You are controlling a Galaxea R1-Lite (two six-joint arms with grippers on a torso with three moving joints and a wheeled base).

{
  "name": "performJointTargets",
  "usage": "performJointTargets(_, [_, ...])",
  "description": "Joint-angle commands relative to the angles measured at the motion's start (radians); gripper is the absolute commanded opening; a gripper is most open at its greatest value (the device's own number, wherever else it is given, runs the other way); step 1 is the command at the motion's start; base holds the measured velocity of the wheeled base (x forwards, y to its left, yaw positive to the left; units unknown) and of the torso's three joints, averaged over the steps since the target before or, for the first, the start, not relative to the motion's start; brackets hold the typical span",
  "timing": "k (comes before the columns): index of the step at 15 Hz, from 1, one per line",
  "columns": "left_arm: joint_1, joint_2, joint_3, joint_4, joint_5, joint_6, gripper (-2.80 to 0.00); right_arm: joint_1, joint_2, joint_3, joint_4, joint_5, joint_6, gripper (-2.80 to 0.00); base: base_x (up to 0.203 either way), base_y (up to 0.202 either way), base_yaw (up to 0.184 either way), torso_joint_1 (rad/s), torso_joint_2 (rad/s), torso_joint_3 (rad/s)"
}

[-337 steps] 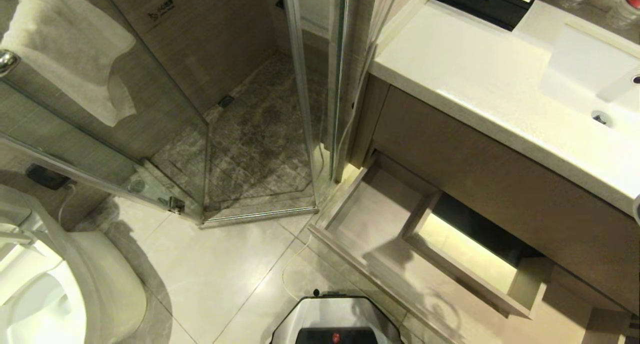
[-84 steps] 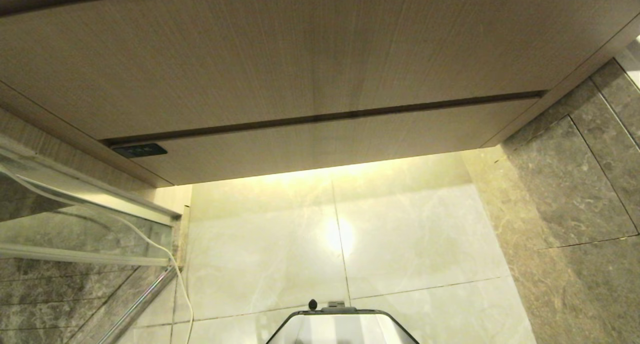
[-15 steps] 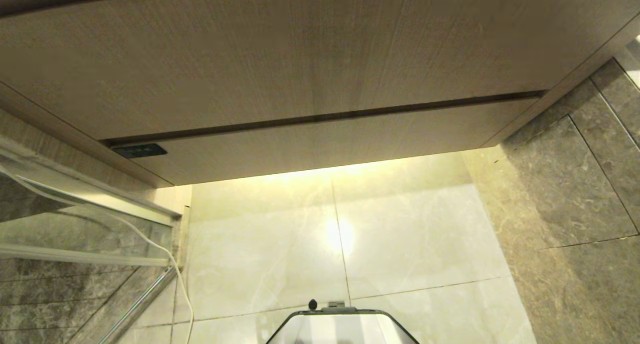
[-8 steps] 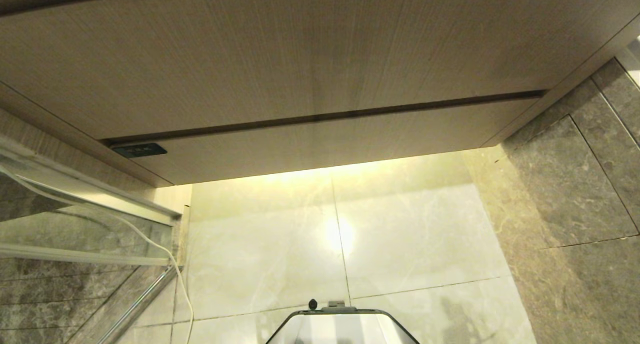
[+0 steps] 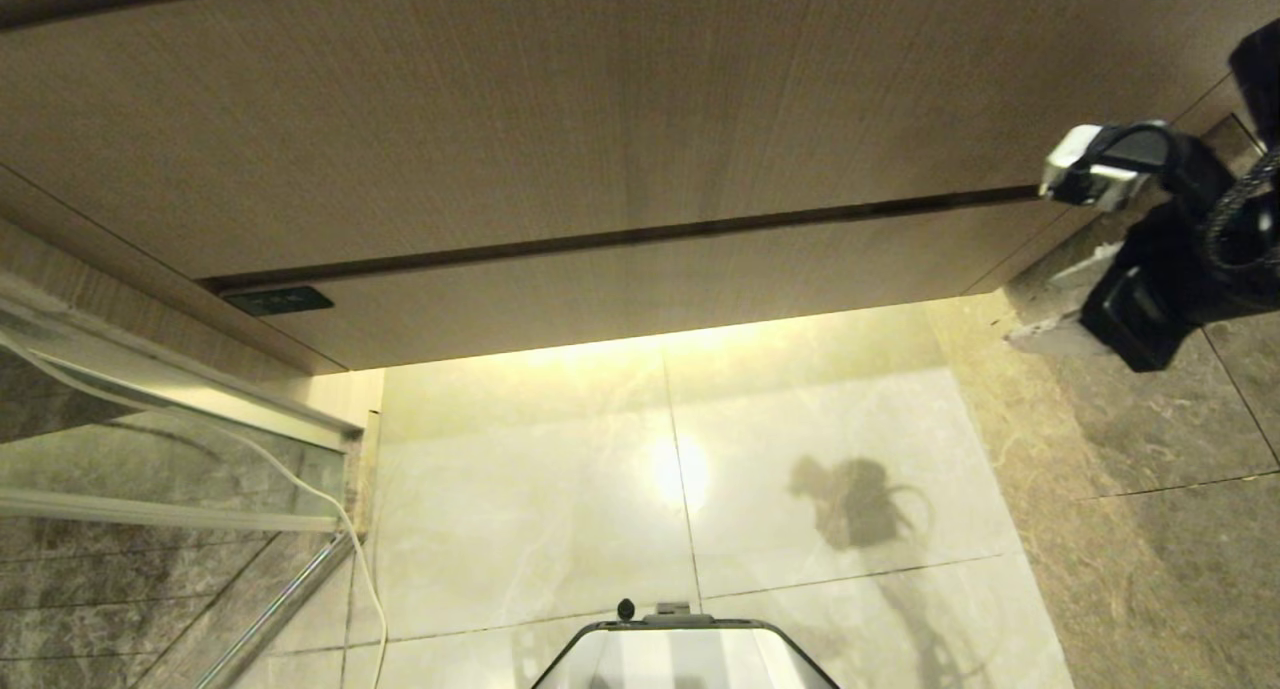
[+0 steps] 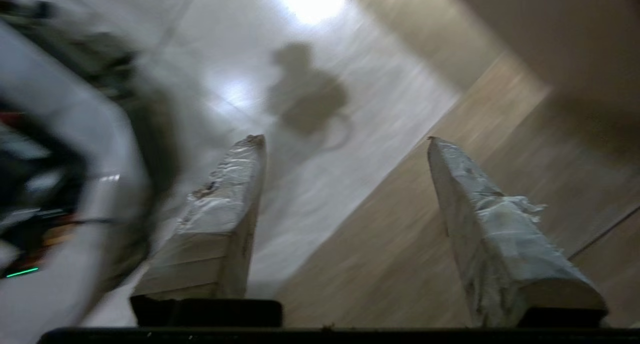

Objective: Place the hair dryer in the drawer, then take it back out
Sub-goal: Pull open the drawer

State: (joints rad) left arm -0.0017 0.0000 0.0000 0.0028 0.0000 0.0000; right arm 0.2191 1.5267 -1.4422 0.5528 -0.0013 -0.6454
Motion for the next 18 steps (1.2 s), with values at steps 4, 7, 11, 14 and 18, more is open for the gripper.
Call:
performJointTargets(4, [0.000, 0.000, 0.001, 0.000, 0.000, 0.000, -2.80, 0.024, 0.215, 0.327, -0.915, 0.010, -0.452, 0.00, 0.000, 0.000, 0.000, 0.000, 0.00, 0.000])
performJointTargets(7, [0.000, 0.000, 0.001, 0.000, 0.000, 0.000, -2.80, 0.017, 0.269, 0.483, -1.343, 0.076, -0.576, 0.00, 0.000, 0.000, 0.000, 0.000, 0.00, 0.000])
performJointTargets(11, [0.000, 0.000, 0.001, 0.000, 0.000, 0.000, -2.80, 0.016, 0.378, 0.510, -1.574, 0.184, -0.626, 0.00, 0.000, 0.000, 0.000, 0.000, 0.00, 0.000])
performJointTargets(14, [0.000, 0.000, 0.000, 0.000, 0.000, 0.000, -2.80, 0.017, 0.424, 0.488, -1.597, 0.262, -0.599, 0.00, 0.000, 0.000, 0.000, 0.000, 0.00, 0.000])
performJointTargets(18, [0.000, 0.000, 0.000, 0.000, 0.000, 0.000, -2.80, 0.014, 0.439, 0.475, -1.587, 0.260, -0.612, 0.00, 0.000, 0.000, 0.000, 0.000, 0.00, 0.000])
